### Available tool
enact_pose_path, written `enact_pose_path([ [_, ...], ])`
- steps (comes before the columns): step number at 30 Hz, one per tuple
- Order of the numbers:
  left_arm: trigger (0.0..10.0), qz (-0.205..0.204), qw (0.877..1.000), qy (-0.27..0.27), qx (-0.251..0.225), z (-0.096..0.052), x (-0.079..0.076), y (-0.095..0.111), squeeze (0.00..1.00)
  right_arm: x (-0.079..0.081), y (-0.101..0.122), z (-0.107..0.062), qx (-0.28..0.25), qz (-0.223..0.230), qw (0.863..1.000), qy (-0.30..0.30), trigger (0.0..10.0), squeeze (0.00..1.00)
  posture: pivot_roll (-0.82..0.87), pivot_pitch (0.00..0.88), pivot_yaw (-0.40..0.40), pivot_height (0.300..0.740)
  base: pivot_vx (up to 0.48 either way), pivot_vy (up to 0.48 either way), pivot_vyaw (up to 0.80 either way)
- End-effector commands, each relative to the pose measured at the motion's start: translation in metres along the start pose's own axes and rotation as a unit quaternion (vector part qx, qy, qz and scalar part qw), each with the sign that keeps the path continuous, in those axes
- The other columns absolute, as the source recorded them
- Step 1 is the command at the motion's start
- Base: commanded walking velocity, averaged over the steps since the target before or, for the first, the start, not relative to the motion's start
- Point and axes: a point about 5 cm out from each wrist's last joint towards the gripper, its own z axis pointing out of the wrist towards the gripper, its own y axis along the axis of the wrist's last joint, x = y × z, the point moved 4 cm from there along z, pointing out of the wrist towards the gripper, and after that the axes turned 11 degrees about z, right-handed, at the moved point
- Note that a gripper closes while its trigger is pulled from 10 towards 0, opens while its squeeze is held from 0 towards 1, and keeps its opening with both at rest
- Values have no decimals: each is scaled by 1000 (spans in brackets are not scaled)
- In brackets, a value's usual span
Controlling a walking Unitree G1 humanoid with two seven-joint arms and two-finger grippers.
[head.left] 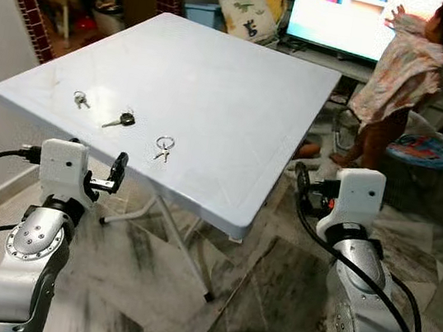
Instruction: Hang keys on a hook
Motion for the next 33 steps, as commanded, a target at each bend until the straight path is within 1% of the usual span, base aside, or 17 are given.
enact_pose_path([
  [1, 10000, 4, 1000, 4, -4, 3, 3, 1, 0, 6, -3, 2, 2, 10, 1000, 7, 10000, 0, 34, 0, -28, 740, 0, 0, 0],
  [4, 10000, 3, 1000, 5, -6, 7, 4, 1, 0, 7, -3, 4, 2, 17, 1000, 3, 10000, 0, 39, 0, -35, 740, 0, 0, 0],
  [6, 10000, 2, 1000, 5, -6, 10, 5, 0, 0, 6, -5, 6, 2, -4, 1000, -2, 10000, 0, 39, 0, -35, 740, 0, 0, 0],
  [7, 10000, 2, 1000, 4, -5, 12, 4, -2, 0, 4, -7, 8, 5, -5, 1000, -6, 10000, 0, 44, 0, -45, 740, 0, 0, 0],
  [8, 10000, 2, 1000, 2, -5, 14, 3, -3, 0, 4, -9, 9, 6, 4, 1000, -10, 10000, 0, 44, 0, -45, 740, 0, 0, 0],
  [10, 10000, 0, 1000, 0, -5, 16, 2, -3, 0, 4, -10, 10, 7, 1, 1000, -10, 10000, 0, 45, 0, -41, 740, 0, 0, 800],
  [14, 10000, -3, 1000, -6, -14, 22, -4, 1, 0, 12, -5, 15, -4, 6, 1000, 2, 10000, 0, 37, 0, -32, 740, 0, 0, 800],
  [16, 10000, -3, 1000, -6, -16, 22, -5, 1, 0, 13, -3, 15, -8, 1, 1000, 6, 10000, 0, 34, 0, -25, 740, 0, 0, 800],
  [20, 10000, -4, 1000, -8, -14, 20, -8, -2, 0, 8, -4, 16, -9, 2, 1000, -1, 10000, 0, 33, 0, -23, 740, 0, 0, 800],
  [22, 10000, -4, 1000, -8, -12, 18, -8, -4, 0, 7, -4, 16, -7, 6, 1000, -2, 10000, 0, 33, 0, -23, 740, 0, 0, 800],
  [23, 10000, -4, 1000, -8, -12, 18, -7, -4, 0, 7, -4, 15, -9, 16, 1000, -5, 10000, 0, 34, 0, -25, 740, 0, 0, 556],
  [25, 10000, -2, 1000, -11, -10, 17, -7, -5, 0, 7, -4, 15, -7, 12, 1000, -7, 10000, 0, 34, 0, -26, 740, 0, 0, 0],
  [27, 10000, 0, 1000, -13, -9, 17, -7, -5, 0, 8, -6, 16, 0, 22, 1000, -5, 10000, 0, 32, 0, -26, 740, 0, 0, 0],
  [30, 10000, 1, 1000, -13, -8, 17, -6, -6, 0, 7, -7, 16, 1, 23, 1000, -6, 10000, 0, 30, 0, -19, 740, 0, 0, 0],
  [33, 10000, -1, 1000, -13, -9, 17, -7, -5, 0, 6, -9, 16, 9, 0, 1000, -11, 10000, 0, 30, 0, -19, 740, 0, 0, 0],
])
